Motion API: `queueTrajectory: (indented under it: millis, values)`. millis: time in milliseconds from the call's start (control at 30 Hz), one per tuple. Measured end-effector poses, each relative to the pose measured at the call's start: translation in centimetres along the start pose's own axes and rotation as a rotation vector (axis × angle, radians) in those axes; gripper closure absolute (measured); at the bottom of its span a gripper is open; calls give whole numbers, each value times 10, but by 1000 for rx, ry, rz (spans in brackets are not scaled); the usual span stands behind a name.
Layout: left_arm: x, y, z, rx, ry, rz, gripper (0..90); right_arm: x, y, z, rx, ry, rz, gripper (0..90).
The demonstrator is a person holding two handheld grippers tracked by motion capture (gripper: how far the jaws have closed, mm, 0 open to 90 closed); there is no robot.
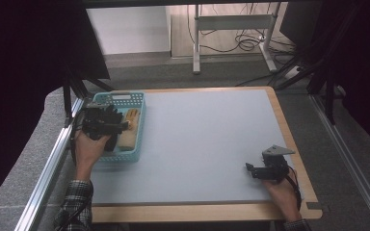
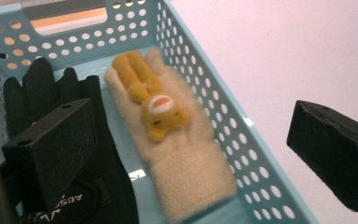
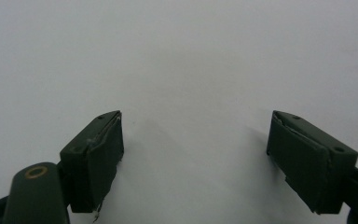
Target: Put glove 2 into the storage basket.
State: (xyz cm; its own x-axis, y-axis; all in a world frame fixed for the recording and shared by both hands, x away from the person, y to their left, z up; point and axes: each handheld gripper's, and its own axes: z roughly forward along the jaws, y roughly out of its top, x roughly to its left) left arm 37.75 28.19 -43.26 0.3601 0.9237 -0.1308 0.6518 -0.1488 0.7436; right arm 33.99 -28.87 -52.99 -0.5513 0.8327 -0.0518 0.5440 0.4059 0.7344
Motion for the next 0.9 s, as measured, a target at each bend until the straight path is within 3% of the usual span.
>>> queueTrajectory:
  millis: [900]
  values:
    - [-35,-4,-3,-24,4,94,2,0,0,0,0,0,-1,181]
